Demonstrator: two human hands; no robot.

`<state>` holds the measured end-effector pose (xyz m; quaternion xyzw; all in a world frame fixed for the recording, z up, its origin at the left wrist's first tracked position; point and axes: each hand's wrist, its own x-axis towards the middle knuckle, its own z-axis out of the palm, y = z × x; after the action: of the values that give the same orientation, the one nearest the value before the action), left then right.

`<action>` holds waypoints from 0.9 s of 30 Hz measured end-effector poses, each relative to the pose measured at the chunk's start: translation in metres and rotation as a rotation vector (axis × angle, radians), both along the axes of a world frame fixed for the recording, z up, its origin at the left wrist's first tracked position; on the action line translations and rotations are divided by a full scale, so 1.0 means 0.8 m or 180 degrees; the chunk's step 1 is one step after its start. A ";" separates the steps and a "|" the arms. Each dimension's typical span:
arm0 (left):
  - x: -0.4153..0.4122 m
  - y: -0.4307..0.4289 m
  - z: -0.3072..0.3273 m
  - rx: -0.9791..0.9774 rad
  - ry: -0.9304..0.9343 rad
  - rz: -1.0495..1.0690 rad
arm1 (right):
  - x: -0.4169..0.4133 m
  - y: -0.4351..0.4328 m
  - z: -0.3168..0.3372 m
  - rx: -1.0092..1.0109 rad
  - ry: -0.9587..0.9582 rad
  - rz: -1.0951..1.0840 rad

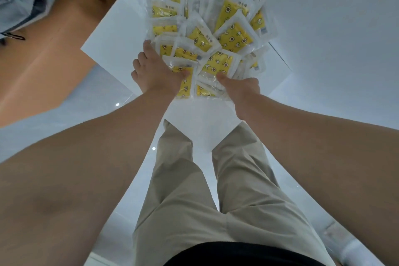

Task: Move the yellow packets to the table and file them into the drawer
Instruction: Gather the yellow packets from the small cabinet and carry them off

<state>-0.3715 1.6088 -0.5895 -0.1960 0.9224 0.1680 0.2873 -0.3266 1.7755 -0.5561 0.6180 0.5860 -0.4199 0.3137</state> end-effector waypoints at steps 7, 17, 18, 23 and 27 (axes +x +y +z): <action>-0.001 -0.010 0.004 0.0671 0.0057 0.0409 | -0.006 -0.007 0.003 -0.0185 -0.0151 -0.0230; 0.002 -0.020 0.022 0.1700 -0.0243 0.1854 | 0.002 -0.010 0.004 -0.0225 0.0115 -0.0557; 0.002 -0.022 0.023 0.1756 -0.0284 0.1951 | 0.003 -0.010 0.005 -0.0248 0.0133 -0.0565; 0.000 -0.026 0.031 0.2022 -0.0535 0.2457 | 0.011 -0.006 0.012 -0.0350 0.0240 -0.0541; -0.001 -0.026 0.037 0.2296 -0.0719 0.2849 | 0.017 -0.001 0.014 -0.0509 0.0393 -0.0600</action>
<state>-0.3726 1.5880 -0.5603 -0.4730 0.5980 0.5544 0.3336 -0.3134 1.7745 -0.5450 0.6163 0.5082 -0.5302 0.2844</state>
